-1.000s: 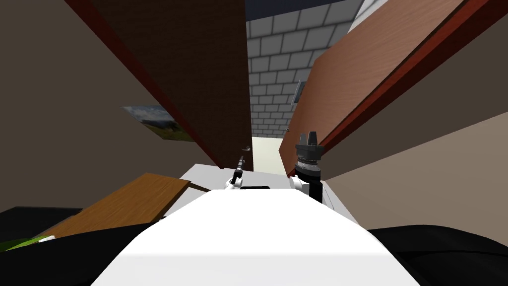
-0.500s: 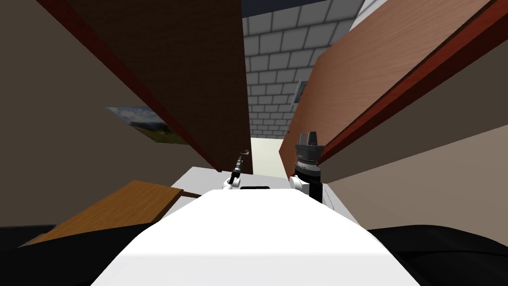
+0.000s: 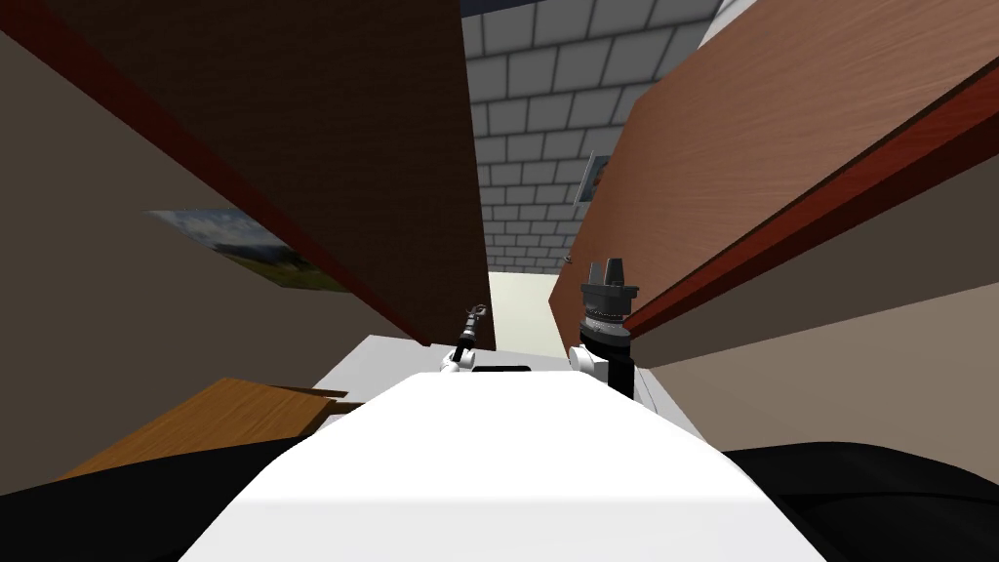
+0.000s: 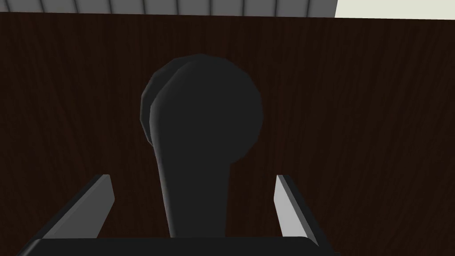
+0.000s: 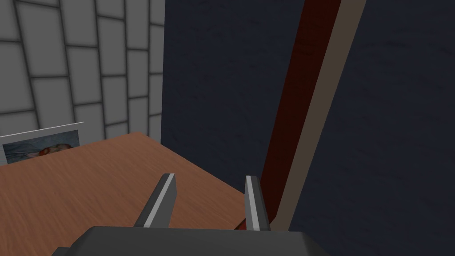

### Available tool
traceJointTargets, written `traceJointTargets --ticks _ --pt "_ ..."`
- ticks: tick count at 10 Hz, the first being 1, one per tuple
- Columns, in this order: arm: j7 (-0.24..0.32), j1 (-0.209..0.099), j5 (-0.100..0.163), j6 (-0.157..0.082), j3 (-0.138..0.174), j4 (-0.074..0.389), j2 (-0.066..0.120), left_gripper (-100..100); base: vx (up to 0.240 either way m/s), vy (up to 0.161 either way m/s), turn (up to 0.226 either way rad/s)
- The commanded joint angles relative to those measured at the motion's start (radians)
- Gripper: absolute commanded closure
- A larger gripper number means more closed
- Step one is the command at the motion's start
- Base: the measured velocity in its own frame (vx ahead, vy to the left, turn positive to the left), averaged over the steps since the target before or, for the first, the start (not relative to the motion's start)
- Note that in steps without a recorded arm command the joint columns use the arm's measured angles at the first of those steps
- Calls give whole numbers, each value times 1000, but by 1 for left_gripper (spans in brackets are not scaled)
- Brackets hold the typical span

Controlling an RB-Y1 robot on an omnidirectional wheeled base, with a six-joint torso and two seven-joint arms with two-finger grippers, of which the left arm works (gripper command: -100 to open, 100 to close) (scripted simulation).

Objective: Push the door open

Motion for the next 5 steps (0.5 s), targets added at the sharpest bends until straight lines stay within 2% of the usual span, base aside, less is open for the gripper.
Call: traceJointTargets --ticks 1,2,5 --pt "0 0 0 0 0 0 0 -100 81 -13 -3" --pt "0 0 0 0 0 0 0 100 -11 1 6" --pt "0 0 0 0 0 0 0 100 -13 4 -8"
